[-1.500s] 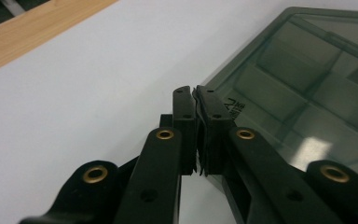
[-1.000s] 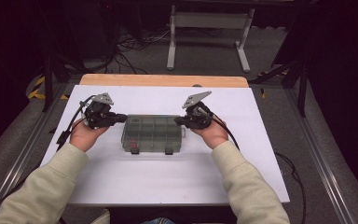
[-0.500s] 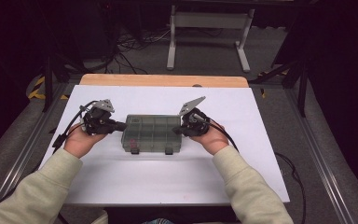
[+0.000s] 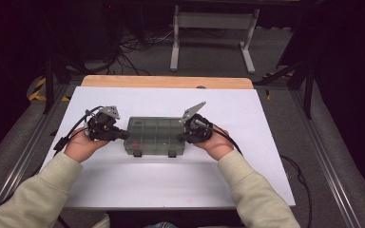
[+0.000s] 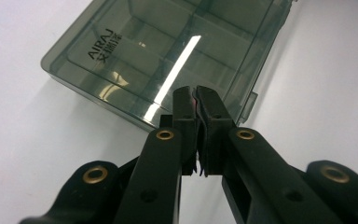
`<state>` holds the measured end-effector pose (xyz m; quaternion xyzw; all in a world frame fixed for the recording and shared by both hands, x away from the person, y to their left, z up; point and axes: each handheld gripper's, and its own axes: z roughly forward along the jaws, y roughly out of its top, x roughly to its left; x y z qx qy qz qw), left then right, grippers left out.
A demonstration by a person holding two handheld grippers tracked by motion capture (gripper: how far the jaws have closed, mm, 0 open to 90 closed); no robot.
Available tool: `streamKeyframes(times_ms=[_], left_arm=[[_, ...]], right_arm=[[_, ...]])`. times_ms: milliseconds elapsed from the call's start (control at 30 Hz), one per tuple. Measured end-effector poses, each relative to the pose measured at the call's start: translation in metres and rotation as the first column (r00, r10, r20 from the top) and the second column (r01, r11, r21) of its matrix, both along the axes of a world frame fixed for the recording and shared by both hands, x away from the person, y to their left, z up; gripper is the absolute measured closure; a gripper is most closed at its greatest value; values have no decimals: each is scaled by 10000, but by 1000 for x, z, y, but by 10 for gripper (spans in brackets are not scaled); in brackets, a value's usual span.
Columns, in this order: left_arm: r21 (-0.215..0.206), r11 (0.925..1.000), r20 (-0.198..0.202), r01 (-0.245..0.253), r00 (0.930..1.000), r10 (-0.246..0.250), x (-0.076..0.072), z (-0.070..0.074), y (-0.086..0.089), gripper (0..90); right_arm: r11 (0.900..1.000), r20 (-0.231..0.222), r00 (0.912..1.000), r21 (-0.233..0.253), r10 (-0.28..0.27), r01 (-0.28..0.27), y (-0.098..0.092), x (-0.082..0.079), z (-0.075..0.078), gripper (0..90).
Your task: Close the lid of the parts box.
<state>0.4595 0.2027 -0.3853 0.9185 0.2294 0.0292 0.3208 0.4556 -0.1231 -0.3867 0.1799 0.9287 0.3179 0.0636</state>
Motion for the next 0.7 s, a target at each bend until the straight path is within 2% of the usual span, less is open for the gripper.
streamKeyframes(times_ms=[367, 700], left_arm=[[405, 9988, -398, 278, 9989, -261, 1, -6, -6, 866], [565, 9978, -456, 350, 9984, -324, 1, -10, -9, 862]], right_arm=[[9997, -119, 9999, -215, 91, -93, 2, 0, -4, 900], [9997, -156, 9998, -221, 118, -122, 3, -1, -6, 898]])
